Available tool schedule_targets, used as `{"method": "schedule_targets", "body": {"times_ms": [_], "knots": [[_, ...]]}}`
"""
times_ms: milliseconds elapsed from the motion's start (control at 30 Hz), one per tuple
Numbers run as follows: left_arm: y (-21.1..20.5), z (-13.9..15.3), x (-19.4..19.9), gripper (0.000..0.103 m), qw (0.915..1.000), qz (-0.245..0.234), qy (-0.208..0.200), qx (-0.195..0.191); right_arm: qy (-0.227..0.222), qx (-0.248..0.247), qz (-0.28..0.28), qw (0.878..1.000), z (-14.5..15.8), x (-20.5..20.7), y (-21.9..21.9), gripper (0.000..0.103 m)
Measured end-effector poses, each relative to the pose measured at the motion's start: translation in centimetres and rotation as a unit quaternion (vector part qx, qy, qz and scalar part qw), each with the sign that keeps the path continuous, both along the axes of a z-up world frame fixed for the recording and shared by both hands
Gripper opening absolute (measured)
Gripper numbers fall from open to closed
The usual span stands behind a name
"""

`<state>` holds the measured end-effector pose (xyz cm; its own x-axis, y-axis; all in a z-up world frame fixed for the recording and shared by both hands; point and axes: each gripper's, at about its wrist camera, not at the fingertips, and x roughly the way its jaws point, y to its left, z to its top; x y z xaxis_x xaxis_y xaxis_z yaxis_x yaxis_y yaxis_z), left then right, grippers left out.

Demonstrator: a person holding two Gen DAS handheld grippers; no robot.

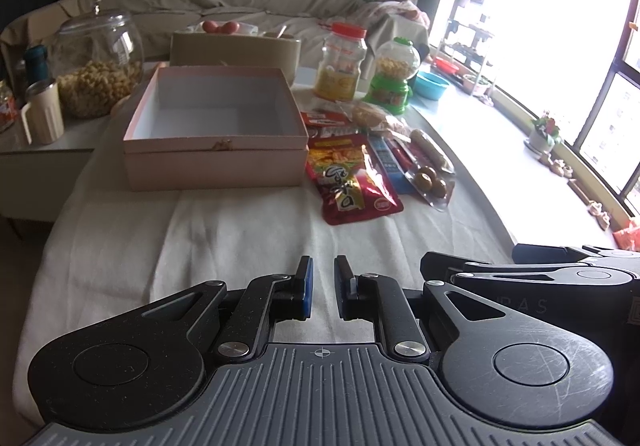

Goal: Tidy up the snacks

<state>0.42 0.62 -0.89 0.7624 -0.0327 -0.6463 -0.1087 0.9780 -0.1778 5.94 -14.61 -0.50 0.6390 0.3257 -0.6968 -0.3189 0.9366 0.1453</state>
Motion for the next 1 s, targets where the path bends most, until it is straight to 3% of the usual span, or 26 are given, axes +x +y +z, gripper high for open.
{"method": "schedule_targets", "body": {"times_ms": [367, 567, 667, 733, 800, 933, 1000], "knots": [[0.2, -0.1, 0.5, 0.015, 1.0, 0.002, 0.009, -0.001, -0.005, 0.009, 0.001, 1.0, -0.2, 0.3, -0.3, 0.103], [0.7, -1.0, 1.9, 0.015, 0.9997, 0.009, 0.022, -0.001, -0.062, 0.037, -0.005, 0.997, -0.7, 0.6, -1.4, 0.103], [1.5, -1.8, 3.3, 0.015, 0.9995, -0.015, 0.005, -0.028, -0.072, 0.008, -0.009, 0.997, -1.8, 1.8, -1.8, 0.103], [2.3, -2.5, 4.7, 0.015, 0.9958, -0.057, -0.017, -0.07, -0.073, -0.019, -0.006, 0.997, -2.6, 3.0, -2.0, 0.103], [2.8, -3.2, 6.5, 0.015, 0.992, -0.083, -0.01, -0.095, -0.065, -0.027, -0.002, 0.998, -3.4, 4.5, -2.4, 0.103], [2.4, -4.6, 10.2, 0.015, 0.9941, -0.076, 0.02, -0.075, -0.066, -0.034, 0.003, 0.997, -4.7, 6.9, -2.8, 0.103], [2.5, -5.3, 11.8, 0.015, 0.9924, -0.084, 0.03, -0.085, -0.072, -0.046, -0.001, 0.996, -5.3, 7.9, -2.6, 0.103]]}}
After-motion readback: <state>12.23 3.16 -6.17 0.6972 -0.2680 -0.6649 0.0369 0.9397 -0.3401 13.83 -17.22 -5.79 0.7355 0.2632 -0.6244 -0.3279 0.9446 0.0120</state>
